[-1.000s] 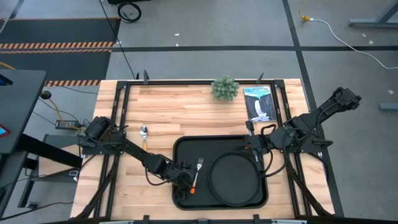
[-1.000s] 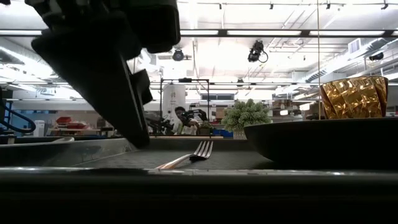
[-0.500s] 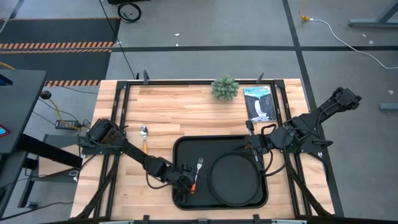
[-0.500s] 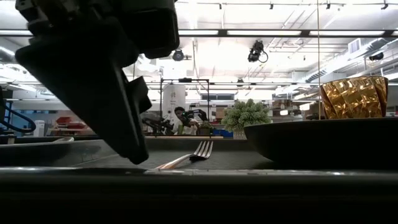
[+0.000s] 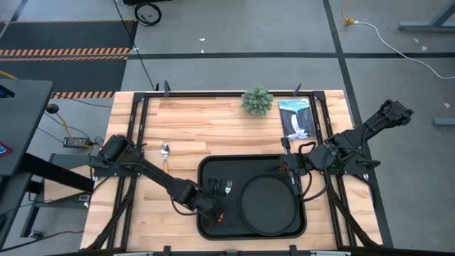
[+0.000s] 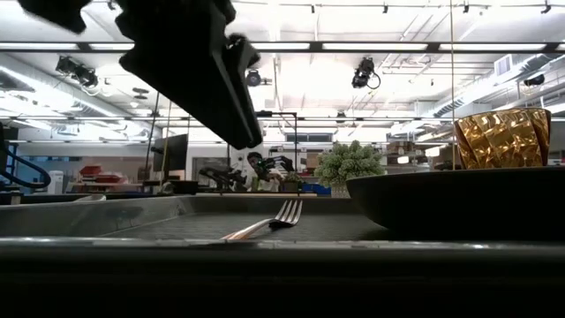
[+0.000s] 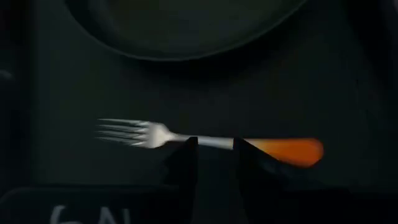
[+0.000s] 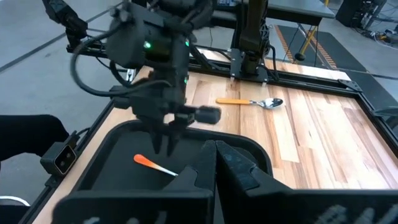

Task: Pick and place plate/cup/fork/spoon on tray
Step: Put the orange fork to the left of the black plate on the black serving tray

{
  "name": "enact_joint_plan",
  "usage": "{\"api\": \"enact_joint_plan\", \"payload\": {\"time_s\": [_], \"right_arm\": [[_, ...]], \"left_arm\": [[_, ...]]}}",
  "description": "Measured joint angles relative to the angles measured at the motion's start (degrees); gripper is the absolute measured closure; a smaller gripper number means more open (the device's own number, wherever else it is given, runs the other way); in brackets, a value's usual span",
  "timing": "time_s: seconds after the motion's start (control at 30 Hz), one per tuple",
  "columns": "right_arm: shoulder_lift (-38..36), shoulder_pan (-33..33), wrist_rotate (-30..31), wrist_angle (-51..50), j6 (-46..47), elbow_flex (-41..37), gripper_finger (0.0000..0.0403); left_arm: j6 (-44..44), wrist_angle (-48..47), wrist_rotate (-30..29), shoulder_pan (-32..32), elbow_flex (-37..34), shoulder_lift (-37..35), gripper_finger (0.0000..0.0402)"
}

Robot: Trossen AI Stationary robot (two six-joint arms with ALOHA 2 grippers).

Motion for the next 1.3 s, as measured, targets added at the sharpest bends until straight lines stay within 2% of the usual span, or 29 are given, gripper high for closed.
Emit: {"api": "enact_joint_plan", "payload": {"time_s": [0.1, 0.47, 0.63, 1.07, 1.3], "right_arm": [[0.00, 0.00, 0.03, 0.02, 0.09, 0.00, 0.0391], [0.00, 0.00, 0.03, 0.44, 2.01, 0.00, 0.0391], [0.00, 0.00, 0.07, 0.42, 2.99, 0.00, 0.0391], [0.00, 0.00, 0.21, 1.04, 3.65, 0.00, 0.0391], [0.00, 0.00, 0.23, 1.57, 4.52, 0.02, 0.0391]], "left_arm": [[6.02, -2.13, -2.33, 0.95, 0.81, 0.00, 0.0292], [25.17, -1.27, -0.07, 3.53, 0.27, 3.50, 0.0292], [37.40, 1.68, -0.62, 2.77, 0.35, 4.29, 0.0292], [53.65, 2.54, 1.45, 5.03, 0.31, 6.75, 0.0292], [59.48, 3.19, 1.52, 5.35, 0.27, 6.78, 0.0292]]}}
